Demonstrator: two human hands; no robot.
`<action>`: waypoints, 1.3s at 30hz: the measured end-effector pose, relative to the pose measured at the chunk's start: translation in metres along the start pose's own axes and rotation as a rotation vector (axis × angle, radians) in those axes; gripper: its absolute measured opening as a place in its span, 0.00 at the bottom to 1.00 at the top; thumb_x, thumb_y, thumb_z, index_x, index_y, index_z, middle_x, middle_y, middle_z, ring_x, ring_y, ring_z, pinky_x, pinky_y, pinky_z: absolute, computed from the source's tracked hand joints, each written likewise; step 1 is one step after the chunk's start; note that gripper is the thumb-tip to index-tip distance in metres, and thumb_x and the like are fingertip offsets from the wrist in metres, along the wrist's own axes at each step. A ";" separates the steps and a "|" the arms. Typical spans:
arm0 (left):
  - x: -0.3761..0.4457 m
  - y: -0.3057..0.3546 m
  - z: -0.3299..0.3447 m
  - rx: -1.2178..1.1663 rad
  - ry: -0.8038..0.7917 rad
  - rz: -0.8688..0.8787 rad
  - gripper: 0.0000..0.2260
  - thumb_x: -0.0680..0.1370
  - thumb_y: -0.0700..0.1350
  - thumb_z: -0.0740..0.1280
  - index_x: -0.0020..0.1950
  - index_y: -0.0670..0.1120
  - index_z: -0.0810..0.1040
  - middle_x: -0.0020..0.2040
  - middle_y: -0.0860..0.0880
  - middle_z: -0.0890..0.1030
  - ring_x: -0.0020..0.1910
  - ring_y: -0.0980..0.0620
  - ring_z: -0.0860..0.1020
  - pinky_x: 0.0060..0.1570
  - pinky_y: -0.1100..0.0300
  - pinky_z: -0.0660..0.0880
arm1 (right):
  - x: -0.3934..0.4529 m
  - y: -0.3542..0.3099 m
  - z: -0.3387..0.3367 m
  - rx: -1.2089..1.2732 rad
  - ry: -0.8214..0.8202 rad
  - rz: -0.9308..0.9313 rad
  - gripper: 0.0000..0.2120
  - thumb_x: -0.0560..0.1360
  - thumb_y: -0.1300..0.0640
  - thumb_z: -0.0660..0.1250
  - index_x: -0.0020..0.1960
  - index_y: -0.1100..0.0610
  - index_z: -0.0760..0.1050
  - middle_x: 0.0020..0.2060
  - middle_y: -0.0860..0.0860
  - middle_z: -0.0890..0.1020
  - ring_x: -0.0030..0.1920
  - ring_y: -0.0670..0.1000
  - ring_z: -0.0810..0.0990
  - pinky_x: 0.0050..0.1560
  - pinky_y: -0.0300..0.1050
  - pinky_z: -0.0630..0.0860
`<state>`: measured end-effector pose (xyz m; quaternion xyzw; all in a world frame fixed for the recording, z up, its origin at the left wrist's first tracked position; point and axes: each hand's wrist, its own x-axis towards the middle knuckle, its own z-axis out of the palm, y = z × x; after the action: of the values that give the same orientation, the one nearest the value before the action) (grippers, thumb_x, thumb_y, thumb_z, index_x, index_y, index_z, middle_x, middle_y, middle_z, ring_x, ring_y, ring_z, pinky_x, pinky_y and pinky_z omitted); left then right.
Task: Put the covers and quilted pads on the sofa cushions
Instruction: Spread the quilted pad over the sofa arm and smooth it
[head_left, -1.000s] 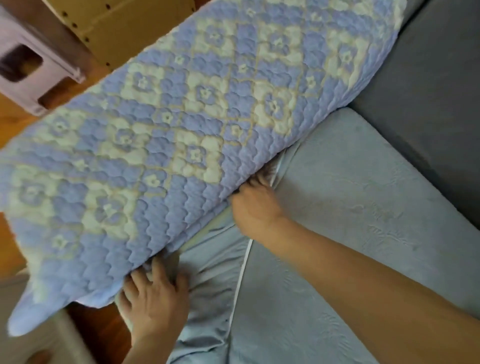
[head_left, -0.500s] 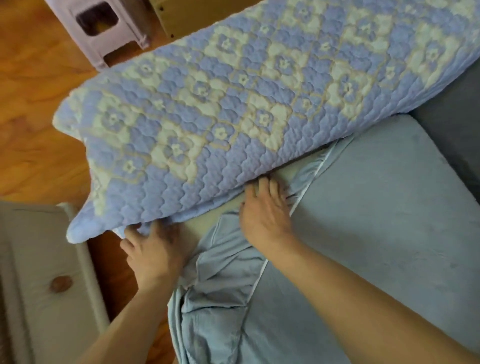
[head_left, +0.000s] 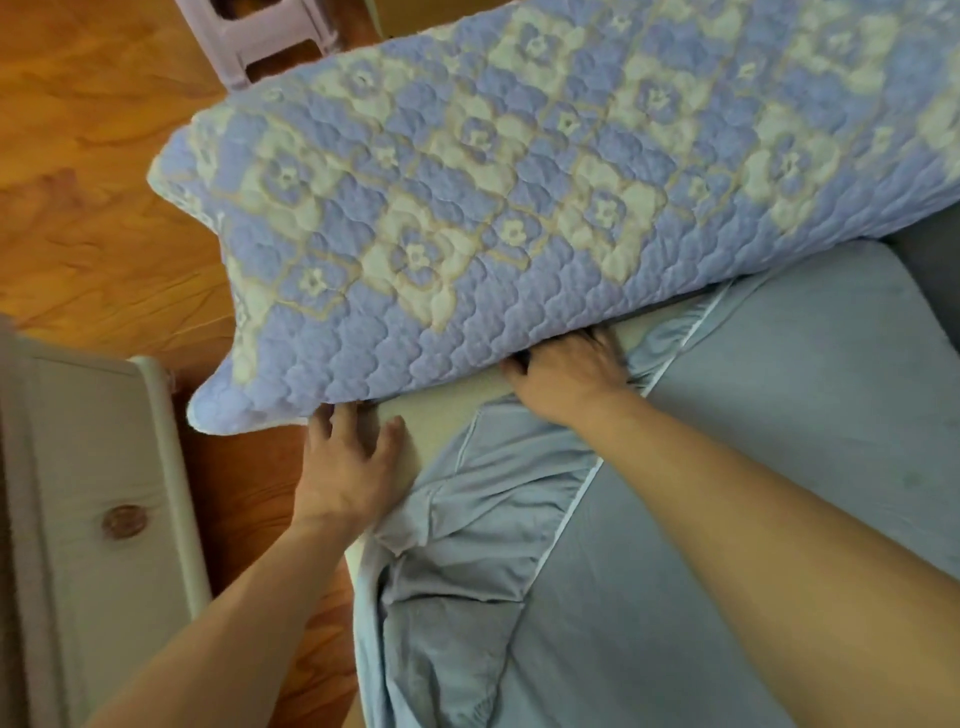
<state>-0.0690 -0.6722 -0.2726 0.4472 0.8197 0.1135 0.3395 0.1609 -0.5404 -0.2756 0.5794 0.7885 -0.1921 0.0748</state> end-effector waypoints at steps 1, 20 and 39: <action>0.002 0.005 -0.005 -0.080 0.028 -0.027 0.21 0.83 0.55 0.60 0.75 0.53 0.67 0.75 0.44 0.63 0.74 0.42 0.59 0.73 0.48 0.59 | 0.000 0.001 0.001 -0.010 0.000 0.003 0.32 0.79 0.36 0.52 0.80 0.45 0.57 0.79 0.50 0.60 0.79 0.55 0.55 0.78 0.54 0.50; -0.077 0.005 0.001 0.050 0.307 0.136 0.17 0.80 0.64 0.55 0.44 0.55 0.75 0.47 0.51 0.73 0.51 0.47 0.70 0.53 0.55 0.64 | -0.082 -0.015 -0.031 -0.260 0.165 -0.023 0.31 0.79 0.34 0.49 0.57 0.55 0.80 0.48 0.55 0.81 0.53 0.58 0.74 0.59 0.55 0.68; 0.007 -0.008 -0.012 0.301 0.018 0.473 0.20 0.82 0.58 0.52 0.44 0.48 0.76 0.43 0.46 0.79 0.42 0.42 0.79 0.37 0.53 0.73 | -0.041 -0.027 0.016 -0.140 0.135 0.042 0.33 0.79 0.35 0.49 0.59 0.58 0.82 0.59 0.54 0.83 0.67 0.54 0.73 0.78 0.53 0.54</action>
<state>-0.0847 -0.6700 -0.2705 0.6704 0.7031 0.0706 0.2263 0.1472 -0.5898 -0.2710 0.6006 0.7911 -0.0958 0.0658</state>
